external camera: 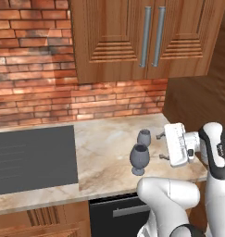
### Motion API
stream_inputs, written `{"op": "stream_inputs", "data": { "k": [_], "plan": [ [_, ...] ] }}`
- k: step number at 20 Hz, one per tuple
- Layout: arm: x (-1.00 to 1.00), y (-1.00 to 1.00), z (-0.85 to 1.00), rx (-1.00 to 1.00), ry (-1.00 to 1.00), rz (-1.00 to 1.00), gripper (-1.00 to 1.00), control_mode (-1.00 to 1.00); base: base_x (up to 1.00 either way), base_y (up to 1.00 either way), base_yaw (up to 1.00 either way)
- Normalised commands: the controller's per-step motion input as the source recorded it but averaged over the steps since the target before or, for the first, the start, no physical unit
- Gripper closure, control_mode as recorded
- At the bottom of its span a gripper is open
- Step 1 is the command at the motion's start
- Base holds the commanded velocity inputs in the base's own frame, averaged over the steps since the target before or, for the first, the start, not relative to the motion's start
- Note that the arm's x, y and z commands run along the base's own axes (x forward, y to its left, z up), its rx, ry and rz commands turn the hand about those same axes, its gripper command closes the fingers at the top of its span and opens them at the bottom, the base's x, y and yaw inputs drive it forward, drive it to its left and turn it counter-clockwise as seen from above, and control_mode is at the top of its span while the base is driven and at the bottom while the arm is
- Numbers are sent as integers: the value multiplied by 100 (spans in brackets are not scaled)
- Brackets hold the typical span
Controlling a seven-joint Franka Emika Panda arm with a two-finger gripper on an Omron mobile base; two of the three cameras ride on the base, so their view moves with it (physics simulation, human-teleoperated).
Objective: Retrieve the wine glasses from the counter and place one next to each plate.
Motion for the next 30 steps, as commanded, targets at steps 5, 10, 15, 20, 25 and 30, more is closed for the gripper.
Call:
{"op": "stream_inputs", "data": {
  "k": [5, 10, 15, 20, 25, 30],
  "plan": [
    [0, -8, -18, 6, 13, 0, -100, -100, 0, 0, 0],
    [0, -11, -20, 6, 13, 0, -100, -100, 0, 0, 0],
    [0, -10, -23, 6, 13, 0, -100, -100, 0, 0, 0],
    [0, 0, -24, 2, 8, 0, -100, -100, 0, 0, 0],
    [0, 2, -22, 0, 2, 0, -100, -100, 0, 0, 0],
    [0, 4, -18, 0, 0, 0, -100, -100, 0, 0, 0]
  ]
}}
